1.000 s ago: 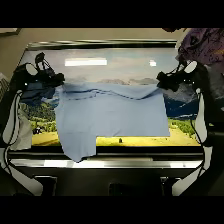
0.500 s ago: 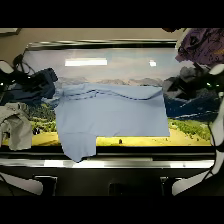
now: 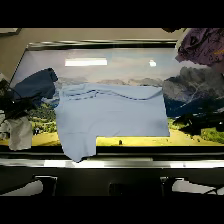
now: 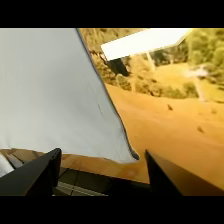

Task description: Fold the clothes and pants, and hang the long-sleeved shirts on hangers.

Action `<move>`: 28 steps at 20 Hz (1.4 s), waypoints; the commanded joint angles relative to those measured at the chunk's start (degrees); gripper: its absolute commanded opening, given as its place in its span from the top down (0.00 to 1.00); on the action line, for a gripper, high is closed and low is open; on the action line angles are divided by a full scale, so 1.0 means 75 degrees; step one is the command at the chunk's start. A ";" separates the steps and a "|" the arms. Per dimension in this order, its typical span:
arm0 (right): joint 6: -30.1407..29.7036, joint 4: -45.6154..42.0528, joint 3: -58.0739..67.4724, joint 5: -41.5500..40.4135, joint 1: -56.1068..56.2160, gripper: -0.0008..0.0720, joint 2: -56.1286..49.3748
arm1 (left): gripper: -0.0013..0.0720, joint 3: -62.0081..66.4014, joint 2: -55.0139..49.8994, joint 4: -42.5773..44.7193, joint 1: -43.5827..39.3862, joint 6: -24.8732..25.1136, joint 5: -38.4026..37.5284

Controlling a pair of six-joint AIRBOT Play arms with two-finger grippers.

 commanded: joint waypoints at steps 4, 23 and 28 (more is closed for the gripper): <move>-0.0933 0.0382 -0.1547 -0.0796 -0.0111 0.19 0.0143 | 0.28 -0.0376 0.0221 0.0114 0.0061 0.0000 0.0038; -0.0577 0.0230 -0.1859 -0.1244 0.0833 0.93 0.0976 | 0.28 -0.4540 0.0551 -0.4275 0.1244 0.3442 0.0816; -0.0382 0.0230 -0.1859 -0.1046 0.0833 0.94 0.0997 | 0.28 -0.4695 0.0149 -0.4296 0.0787 0.3468 0.0982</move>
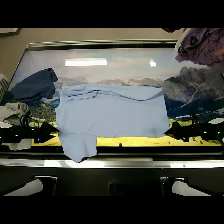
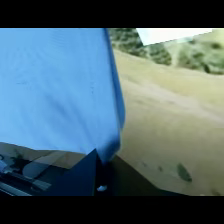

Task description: Fold the clothes and pants, and hang the long-sleeved shirts on hangers.

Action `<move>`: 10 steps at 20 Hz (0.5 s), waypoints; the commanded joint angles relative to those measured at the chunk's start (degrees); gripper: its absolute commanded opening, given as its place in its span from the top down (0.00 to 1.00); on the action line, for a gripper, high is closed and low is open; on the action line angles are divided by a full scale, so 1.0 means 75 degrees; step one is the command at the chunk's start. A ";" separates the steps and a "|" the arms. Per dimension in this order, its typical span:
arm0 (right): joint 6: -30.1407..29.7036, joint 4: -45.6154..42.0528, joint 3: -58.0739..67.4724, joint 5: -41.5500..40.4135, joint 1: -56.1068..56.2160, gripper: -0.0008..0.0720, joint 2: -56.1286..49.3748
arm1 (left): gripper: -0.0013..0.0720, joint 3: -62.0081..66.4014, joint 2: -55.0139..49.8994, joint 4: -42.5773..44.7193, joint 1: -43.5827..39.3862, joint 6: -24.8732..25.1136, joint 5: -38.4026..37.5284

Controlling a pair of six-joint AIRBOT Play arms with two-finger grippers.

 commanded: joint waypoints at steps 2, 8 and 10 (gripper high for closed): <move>0.0163 0.0047 0.0009 0.0157 0.0006 0.94 0.0131 | 0.28 -0.0201 -0.0358 -0.0172 -0.0370 0.0154 0.0175; 0.0119 0.0119 0.0009 0.0195 0.0009 0.94 0.0676 | 0.96 -0.0111 -0.0443 -0.0388 -0.0822 0.0154 0.0452; -0.0166 0.0577 0.0029 0.0157 0.0321 0.94 0.0868 | 0.97 0.0242 -0.0382 -0.0548 -0.0903 0.0154 0.0452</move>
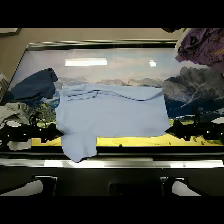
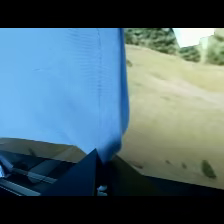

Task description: Fold the clothes and pants, and hang the long-sleeved shirts on hangers.

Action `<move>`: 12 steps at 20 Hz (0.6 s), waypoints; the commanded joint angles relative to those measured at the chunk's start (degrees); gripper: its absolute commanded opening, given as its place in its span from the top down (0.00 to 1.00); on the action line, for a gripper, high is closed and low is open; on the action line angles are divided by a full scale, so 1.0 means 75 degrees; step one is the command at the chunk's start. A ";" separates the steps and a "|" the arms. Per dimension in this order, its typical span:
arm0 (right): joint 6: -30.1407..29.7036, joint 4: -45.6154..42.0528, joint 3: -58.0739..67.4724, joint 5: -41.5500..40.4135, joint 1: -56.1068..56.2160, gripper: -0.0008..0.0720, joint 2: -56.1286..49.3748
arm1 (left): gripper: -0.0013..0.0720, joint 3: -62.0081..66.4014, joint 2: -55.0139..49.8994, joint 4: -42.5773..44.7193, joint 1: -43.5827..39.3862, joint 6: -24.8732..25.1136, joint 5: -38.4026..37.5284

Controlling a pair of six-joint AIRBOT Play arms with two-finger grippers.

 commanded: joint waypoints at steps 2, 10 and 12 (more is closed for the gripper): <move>-0.0189 0.0525 0.0367 -0.0554 0.1163 0.94 0.0376 | 0.97 0.1037 0.0114 -0.0347 -0.0417 -0.0108 0.0044; 0.3325 -0.3861 0.7434 -0.1571 0.3821 0.94 0.0399 | 0.97 0.8562 0.0198 0.1784 -0.1343 -0.1795 -0.0495; 0.3474 -0.4030 0.9428 -0.0836 0.3797 0.94 0.0487 | 0.97 1.0255 0.0443 0.2527 -0.1352 -0.2343 -0.0615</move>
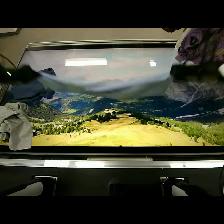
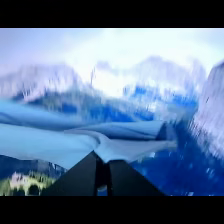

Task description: Fold the clothes and pants, and hang the long-sleeved shirts on hangers.

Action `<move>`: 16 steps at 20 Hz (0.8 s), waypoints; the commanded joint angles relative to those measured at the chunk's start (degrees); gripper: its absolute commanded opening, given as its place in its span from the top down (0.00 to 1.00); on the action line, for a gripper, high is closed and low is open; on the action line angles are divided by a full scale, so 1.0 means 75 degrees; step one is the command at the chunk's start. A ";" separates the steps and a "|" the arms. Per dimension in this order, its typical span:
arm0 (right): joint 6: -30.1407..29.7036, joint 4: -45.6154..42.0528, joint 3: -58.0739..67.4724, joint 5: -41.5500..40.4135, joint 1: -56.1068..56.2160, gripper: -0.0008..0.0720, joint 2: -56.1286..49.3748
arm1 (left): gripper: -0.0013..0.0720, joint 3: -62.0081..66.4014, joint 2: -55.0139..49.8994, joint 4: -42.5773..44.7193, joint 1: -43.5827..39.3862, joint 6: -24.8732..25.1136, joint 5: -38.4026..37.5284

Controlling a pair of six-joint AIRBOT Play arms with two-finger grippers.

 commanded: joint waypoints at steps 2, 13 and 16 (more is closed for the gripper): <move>0.1271 -0.1279 0.3675 0.0845 0.0286 0.94 0.0545 | 0.97 0.3593 0.0749 0.1886 -0.0117 -0.1131 -0.0318; 0.2742 -0.2343 0.3485 0.1620 0.0286 0.94 0.3013 | 0.97 0.2084 0.3858 0.3771 -0.0108 -0.2192 -0.0350; 0.2789 -0.2337 0.2821 0.2238 0.0286 0.94 0.2203 | 0.97 0.1673 0.3051 0.2888 -0.0111 -0.1597 -0.0568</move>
